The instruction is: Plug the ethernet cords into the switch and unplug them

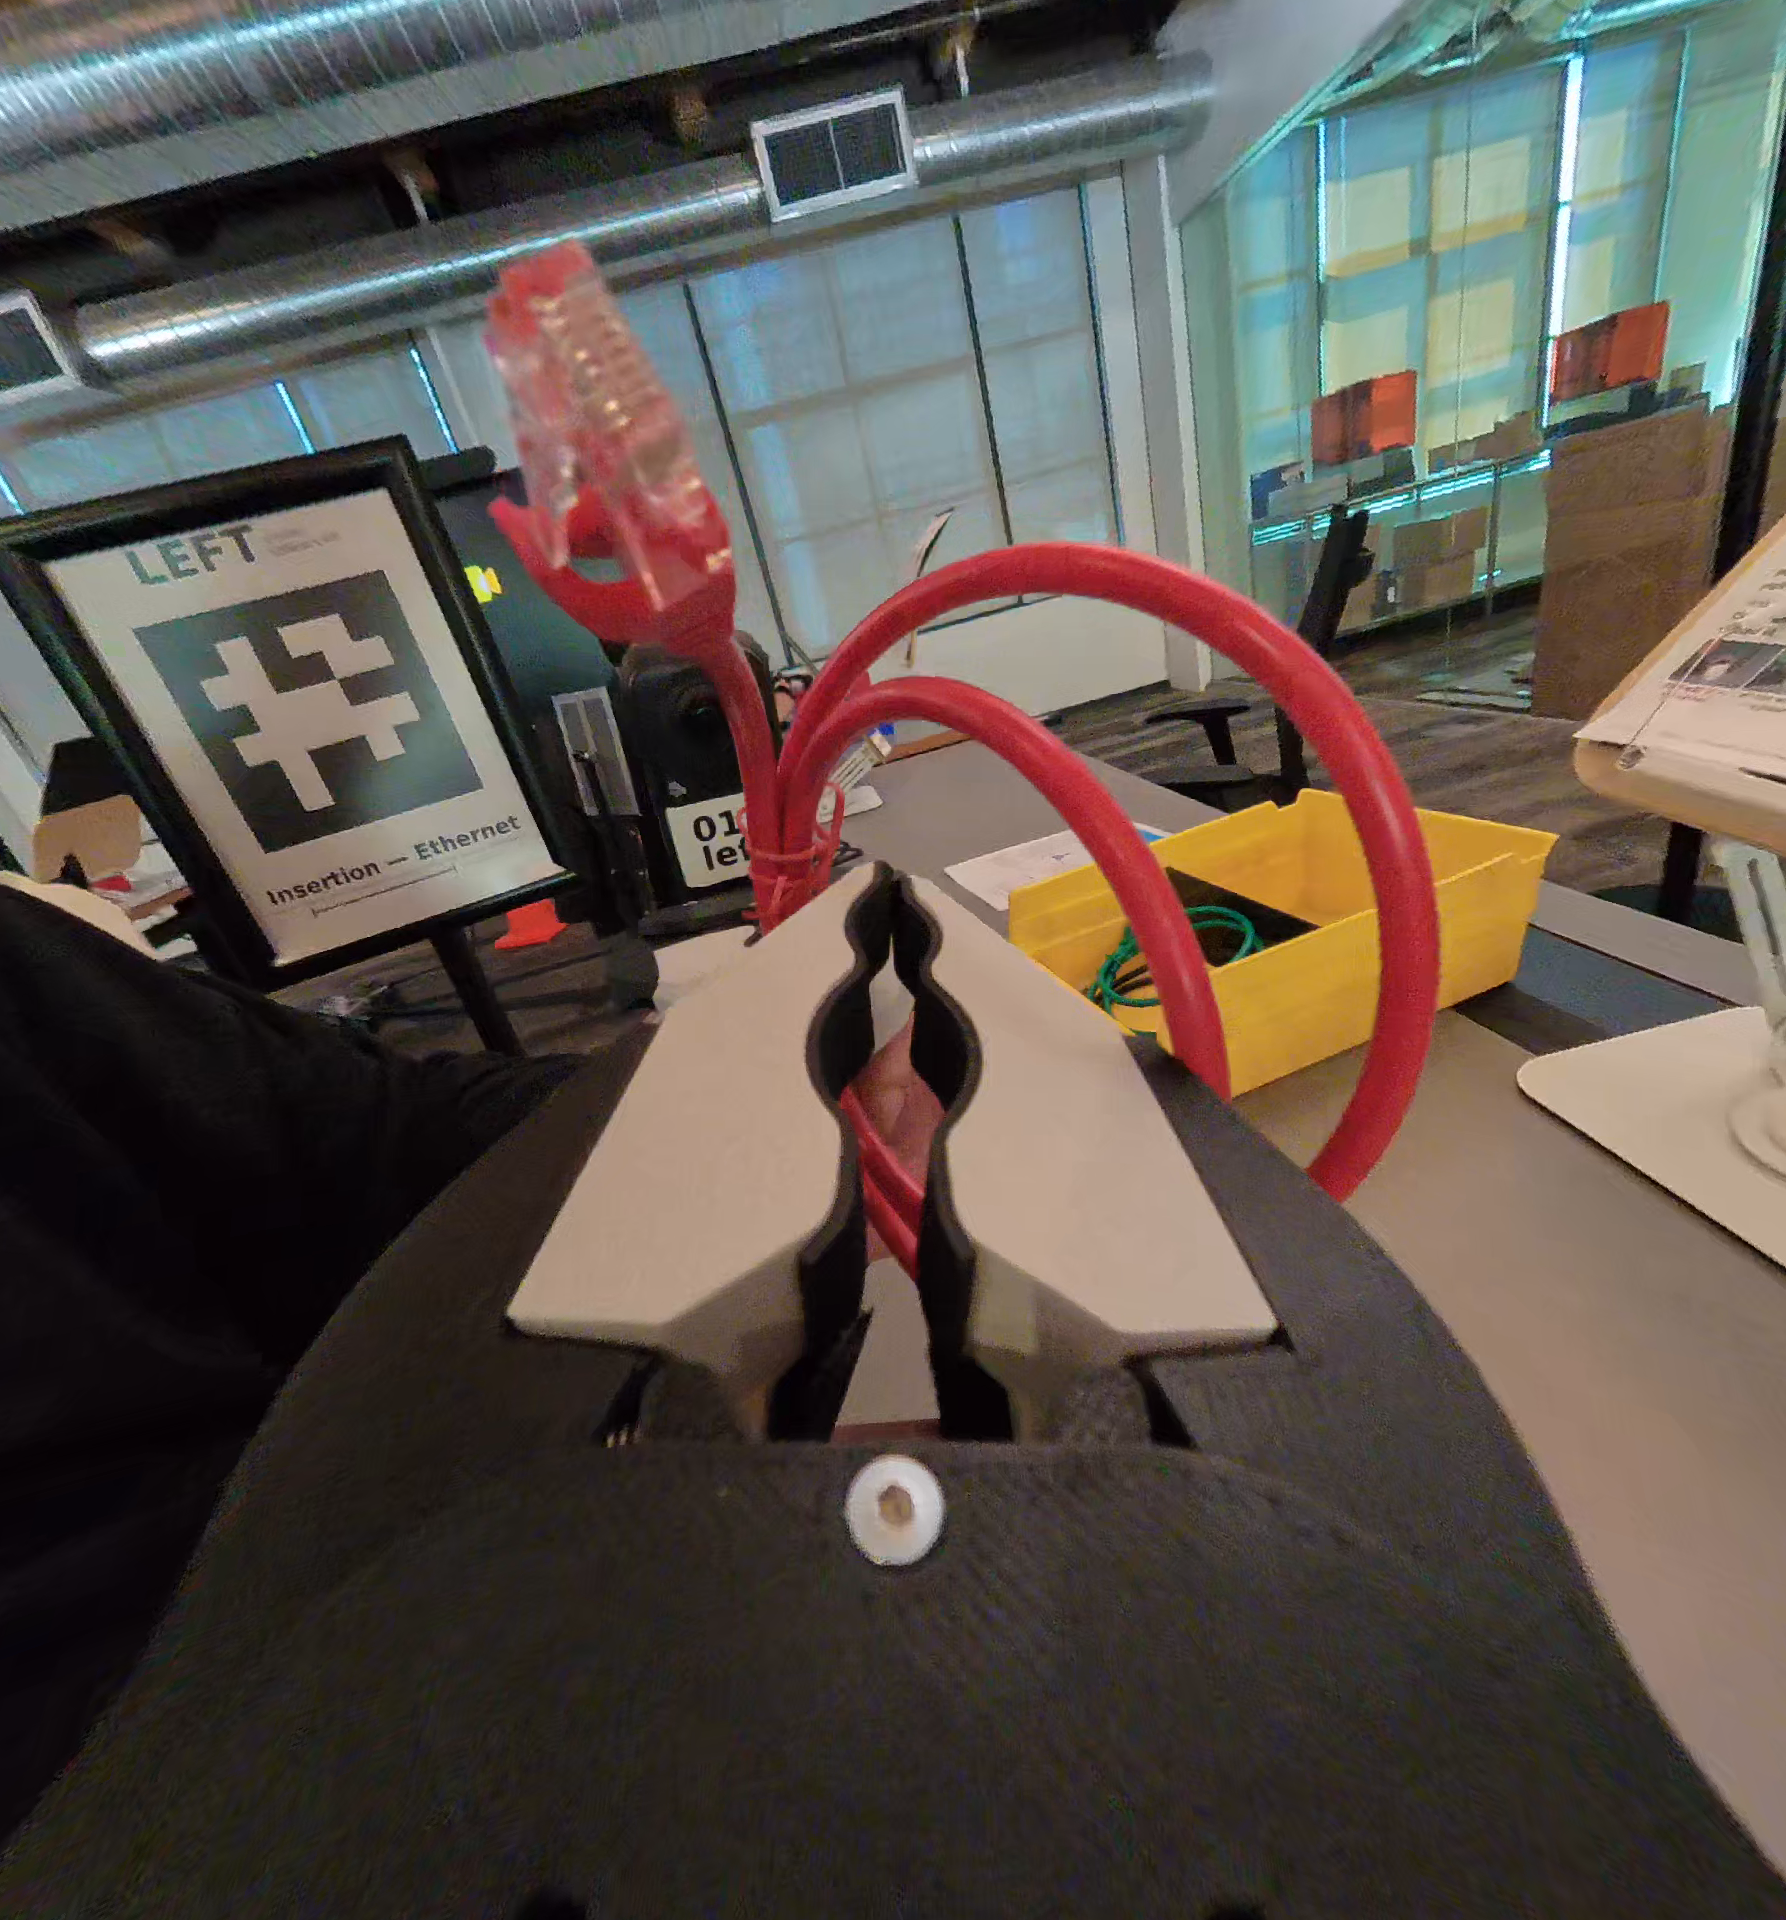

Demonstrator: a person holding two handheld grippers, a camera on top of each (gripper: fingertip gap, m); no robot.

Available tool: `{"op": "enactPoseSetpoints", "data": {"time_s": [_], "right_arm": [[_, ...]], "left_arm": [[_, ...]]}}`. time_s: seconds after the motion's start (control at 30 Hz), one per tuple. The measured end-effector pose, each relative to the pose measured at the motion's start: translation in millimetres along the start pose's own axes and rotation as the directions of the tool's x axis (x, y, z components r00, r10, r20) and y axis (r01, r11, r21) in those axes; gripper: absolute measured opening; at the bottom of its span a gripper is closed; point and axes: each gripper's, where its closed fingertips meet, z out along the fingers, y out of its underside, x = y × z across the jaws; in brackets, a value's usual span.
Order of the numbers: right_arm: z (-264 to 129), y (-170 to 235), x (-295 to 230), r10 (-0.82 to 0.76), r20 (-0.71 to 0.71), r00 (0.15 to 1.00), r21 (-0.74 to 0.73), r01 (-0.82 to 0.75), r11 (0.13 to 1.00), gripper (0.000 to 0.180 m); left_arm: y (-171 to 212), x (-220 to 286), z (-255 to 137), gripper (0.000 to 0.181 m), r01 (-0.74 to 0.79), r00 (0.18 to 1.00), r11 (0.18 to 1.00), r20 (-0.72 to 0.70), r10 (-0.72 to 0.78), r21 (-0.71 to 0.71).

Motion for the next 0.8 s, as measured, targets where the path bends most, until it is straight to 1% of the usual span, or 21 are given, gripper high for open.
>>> {"op": "enactPoseSetpoints", "data": {"time_s": [0.07,0.13,0.2,0.23,0.3,0.37,0.43,0.57,0.67,0.8], "right_arm": [[3.0,-4.8,-1.6,0.003,-0.009,1.000,0.026,-0.003,1.000,0.000],[5.9,0.8,-4.6,0.061,0.044,0.997,0.019,-0.062,0.998,0.002],[5.0,2.7,-9.2,0.110,0.118,0.987,0.043,-0.116,0.992,0.000],[4.1,0.4,-14.0,0.142,0.172,0.975,0.063,-0.155,0.986,0.000],[4.2,0.7,-18.7,0.191,0.235,0.953,0.067,-0.212,0.975,0.000],[3.5,2.8,-24.3,0.222,0.287,0.932,0.052,-0.247,0.968,0.000],[2.1,3.9,-27.1,0.233,0.310,0.922,0.037,-0.257,0.966,0.000],[2.3,7.8,-30.2,0.196,0.290,0.937,-0.005,-0.203,0.979,0.000],[2.7,8.6,-25.4,0.148,0.243,0.959,-0.008,-0.151,0.989,0.000],[6.1,10.2,-15.7,0.057,0.123,0.991,-0.031,-0.054,0.998,0.000]], "left_arm": [[3.8,1.2,1.4,0.000,0.003,1.000,1.000,-0.008,-0.003,-0.012],[8.7,2.2,2.4,0.000,-0.035,0.999,0.999,-0.006,0.034,-0.034],[10.6,7.3,3.6,0.000,-0.052,0.998,0.997,-0.033,0.051,-0.052],[9.8,11.9,3.7,0.000,-0.050,0.997,0.997,-0.062,0.047,-0.051],[10.1,16.9,3.3,0.000,-0.039,0.995,0.998,-0.095,0.034,-0.053],[12.6,23.3,3.2,0.000,-0.043,0.990,0.997,-0.135,0.034,-0.064],[13.8,25.6,4.1,0.000,-0.050,0.989,0.996,-0.144,0.038,-0.080],[18.4,28.5,3.5,0.001,-0.051,0.985,0.993,-0.171,0.032,-0.104],[19.6,23.6,4.2,0.001,-0.059,0.989,0.992,-0.145,0.042,-0.115],[20.9,15.6,3.6,0.000,-0.155,0.987,0.974,-0.071,0.145,-0.164]]}}
